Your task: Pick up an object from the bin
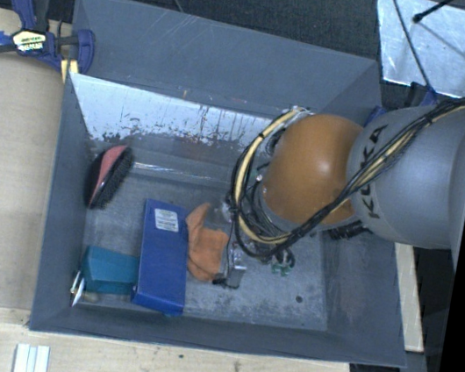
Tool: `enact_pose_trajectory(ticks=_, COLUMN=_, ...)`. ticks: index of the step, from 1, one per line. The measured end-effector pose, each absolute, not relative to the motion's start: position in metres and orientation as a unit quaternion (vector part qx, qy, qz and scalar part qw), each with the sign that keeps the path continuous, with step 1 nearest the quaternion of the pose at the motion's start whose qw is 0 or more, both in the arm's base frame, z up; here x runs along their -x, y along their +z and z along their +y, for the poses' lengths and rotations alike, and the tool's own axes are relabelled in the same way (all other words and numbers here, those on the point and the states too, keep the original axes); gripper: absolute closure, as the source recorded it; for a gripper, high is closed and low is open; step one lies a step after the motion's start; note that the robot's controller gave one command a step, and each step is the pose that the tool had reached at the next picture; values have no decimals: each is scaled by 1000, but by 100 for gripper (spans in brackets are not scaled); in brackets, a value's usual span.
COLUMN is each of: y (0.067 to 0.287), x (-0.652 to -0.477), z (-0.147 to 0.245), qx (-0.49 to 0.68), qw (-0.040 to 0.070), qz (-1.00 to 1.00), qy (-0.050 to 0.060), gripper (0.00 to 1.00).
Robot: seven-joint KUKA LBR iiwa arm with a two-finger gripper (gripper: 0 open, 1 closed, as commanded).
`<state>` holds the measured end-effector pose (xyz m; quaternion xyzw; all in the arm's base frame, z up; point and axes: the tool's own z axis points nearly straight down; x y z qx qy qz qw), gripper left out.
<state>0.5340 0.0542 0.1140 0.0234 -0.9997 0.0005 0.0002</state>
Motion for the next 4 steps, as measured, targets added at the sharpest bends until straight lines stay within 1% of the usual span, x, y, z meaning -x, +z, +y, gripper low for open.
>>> enact_pose_trajectory(ticks=1, y=90, x=-550, z=61, qx=-27, qw=-1, qz=-1000, qy=0, gripper=0)
enact_pose_trajectory(ticks=2, y=71, x=-531, z=36, qx=-14, qw=-2, qz=-1000, qy=0, gripper=100)
enact_pose_trajectory(ticks=3, y=71, x=-531, z=36, qx=-14, qw=-2, qz=-1000, qy=0, gripper=100)
enact_pose_trajectory(ticks=4, y=204, x=-505, z=36, qx=-32, qw=-1, qz=-999, qy=0, gripper=100)
